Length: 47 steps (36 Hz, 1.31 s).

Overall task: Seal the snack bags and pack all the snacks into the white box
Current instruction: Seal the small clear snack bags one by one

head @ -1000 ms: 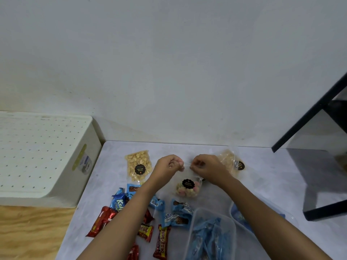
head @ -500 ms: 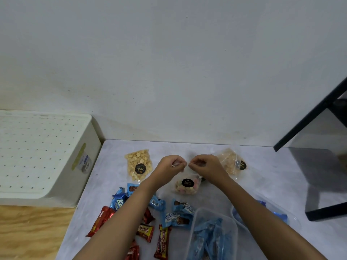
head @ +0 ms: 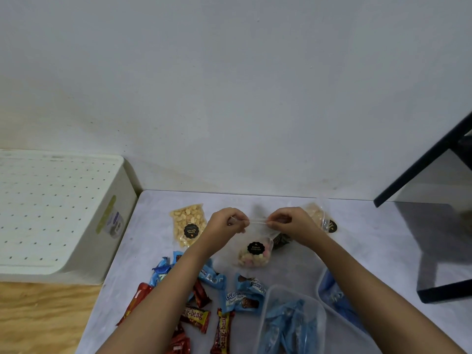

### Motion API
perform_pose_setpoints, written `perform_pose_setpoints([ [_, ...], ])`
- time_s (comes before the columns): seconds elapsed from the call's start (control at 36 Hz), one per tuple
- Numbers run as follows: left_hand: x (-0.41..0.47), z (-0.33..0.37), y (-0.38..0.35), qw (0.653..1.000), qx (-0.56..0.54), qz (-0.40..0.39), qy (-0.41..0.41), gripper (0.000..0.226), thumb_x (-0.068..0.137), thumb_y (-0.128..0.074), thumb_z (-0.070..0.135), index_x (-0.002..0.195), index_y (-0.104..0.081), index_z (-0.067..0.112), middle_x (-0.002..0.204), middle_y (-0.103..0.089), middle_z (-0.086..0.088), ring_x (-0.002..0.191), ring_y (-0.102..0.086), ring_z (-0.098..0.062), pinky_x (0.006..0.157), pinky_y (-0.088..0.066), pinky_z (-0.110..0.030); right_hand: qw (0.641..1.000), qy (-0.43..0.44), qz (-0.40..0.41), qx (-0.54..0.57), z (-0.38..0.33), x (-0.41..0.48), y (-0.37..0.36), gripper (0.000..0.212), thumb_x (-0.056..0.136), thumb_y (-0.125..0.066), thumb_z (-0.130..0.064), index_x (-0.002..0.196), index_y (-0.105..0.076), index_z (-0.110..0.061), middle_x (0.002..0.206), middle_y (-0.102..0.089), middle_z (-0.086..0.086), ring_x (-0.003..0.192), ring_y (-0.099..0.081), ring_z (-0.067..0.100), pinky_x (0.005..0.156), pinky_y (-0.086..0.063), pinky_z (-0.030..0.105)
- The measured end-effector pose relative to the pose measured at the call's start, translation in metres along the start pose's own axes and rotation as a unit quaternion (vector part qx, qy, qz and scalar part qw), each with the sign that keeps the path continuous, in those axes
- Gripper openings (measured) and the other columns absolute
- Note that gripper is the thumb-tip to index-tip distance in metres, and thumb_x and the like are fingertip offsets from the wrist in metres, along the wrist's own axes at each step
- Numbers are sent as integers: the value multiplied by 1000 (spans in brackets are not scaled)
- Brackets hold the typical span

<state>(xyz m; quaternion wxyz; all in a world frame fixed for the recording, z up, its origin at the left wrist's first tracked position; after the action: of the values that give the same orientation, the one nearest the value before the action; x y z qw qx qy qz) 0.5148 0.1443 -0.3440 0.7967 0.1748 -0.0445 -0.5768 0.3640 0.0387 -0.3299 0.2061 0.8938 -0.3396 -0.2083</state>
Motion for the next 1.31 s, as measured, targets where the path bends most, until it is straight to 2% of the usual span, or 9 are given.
perform_pose_setpoints([
  [0.22, 1, -3, 3, 1000, 5, 10, 17, 11, 86, -65, 14, 77, -64, 20, 68, -65, 3, 69, -61, -10, 68, -49, -22, 992, 41, 39, -113, -8, 5, -4, 4, 80, -66, -3, 81, -71, -3, 68, -59, -4, 63, -52, 2, 57, -38, 4],
  [0.36, 6, -5, 8, 999, 14, 44, 4, 9, 81, -70, 8, 75, -67, 13, 48, -48, 12, 57, -60, -6, 64, -52, -24, 987, 62, 68, -135, -11, 8, -4, 5, 76, -67, -1, 78, -71, -3, 74, -65, 3, 70, -56, 14, 68, -44, 22],
  [0.53, 4, -4, 14, 997, 9, 79, 4, 9, 79, -73, 14, 73, -68, 18, 55, -55, 10, 57, -58, -5, 62, -49, -20, 986, 71, 87, -126, -15, 7, 0, 7, 71, -73, -1, 75, -76, -7, 73, -73, 6, 60, -55, -2, 60, -41, 5],
  [0.61, -1, -6, 20, 989, 12, 148, 5, 21, 76, -76, 24, 81, -58, 14, 75, -54, 3, 68, -50, -8, 62, -43, -20, 984, 82, 87, -132, -17, 6, -2, 4, 73, -74, -7, 76, -76, -10, 74, -73, 4, 63, -58, 5, 66, -51, 20],
  [0.69, -13, -9, 18, 977, -36, 206, 47, 39, 72, -78, 35, 73, -48, 11, 70, -46, -1, 62, -43, -12, 60, -39, -24, 977, 110, 105, -150, -19, 1, -5, 2, 73, -74, -13, 74, -74, -14, 71, -67, -3, 68, -59, 11, 66, -53, 34],
  [0.83, -20, -16, 2, 978, -107, 150, 96, 31, 82, -69, 32, 63, -57, 10, 60, -58, -3, 59, -55, -16, 67, -50, -36, 956, 195, 119, -186, -22, -13, -9, 5, 73, -72, -10, 73, -67, -11, 70, -64, 2, 65, -60, 17, 58, -52, 35],
  [0.97, -18, -10, -3, 982, -118, 97, 108, 22, 87, -64, 21, 70, -66, 7, 72, -67, -7, 62, -61, -12, 59, -51, -18, 959, 204, 105, -168, -24, -21, -13, 4, 76, -71, -10, 79, -68, -9, 74, -64, 2, 66, -55, 9, 60, -44, 21],
  [1.17, -26, -9, -11, 954, -256, 84, 134, 13, 87, -58, 1, 79, -66, -5, 77, -65, -15, 64, -66, -14, 63, -55, -16, 979, 155, 20, -131, -27, -23, -35, 14, 83, -67, -20, 93, -67, -10, 87, -64, -1, 76, -60, 11, 71, -51, 22],
  [1.31, -28, -7, -9, 960, -248, 49, 120, 17, 87, -57, 2, 87, -66, -13, 79, -68, -16, 73, -66, -17, 73, -57, -21, 995, 86, 13, -51, -31, -21, -41, 20, 84, -67, -28, 86, -69, -9, 72, -67, -2, 64, -61, 5, 63, -49, 15],
])
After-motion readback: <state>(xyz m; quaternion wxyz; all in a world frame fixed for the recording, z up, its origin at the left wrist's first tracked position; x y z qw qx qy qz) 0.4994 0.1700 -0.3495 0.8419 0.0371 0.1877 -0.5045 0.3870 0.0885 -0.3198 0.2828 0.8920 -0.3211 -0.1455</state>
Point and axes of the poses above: each hand's wrist, its own x-axis towards the middle knuckle, its own y-axis out of the back of the hand, z = x × y, the point moved 6 cm from there along x, towards the middle knuckle
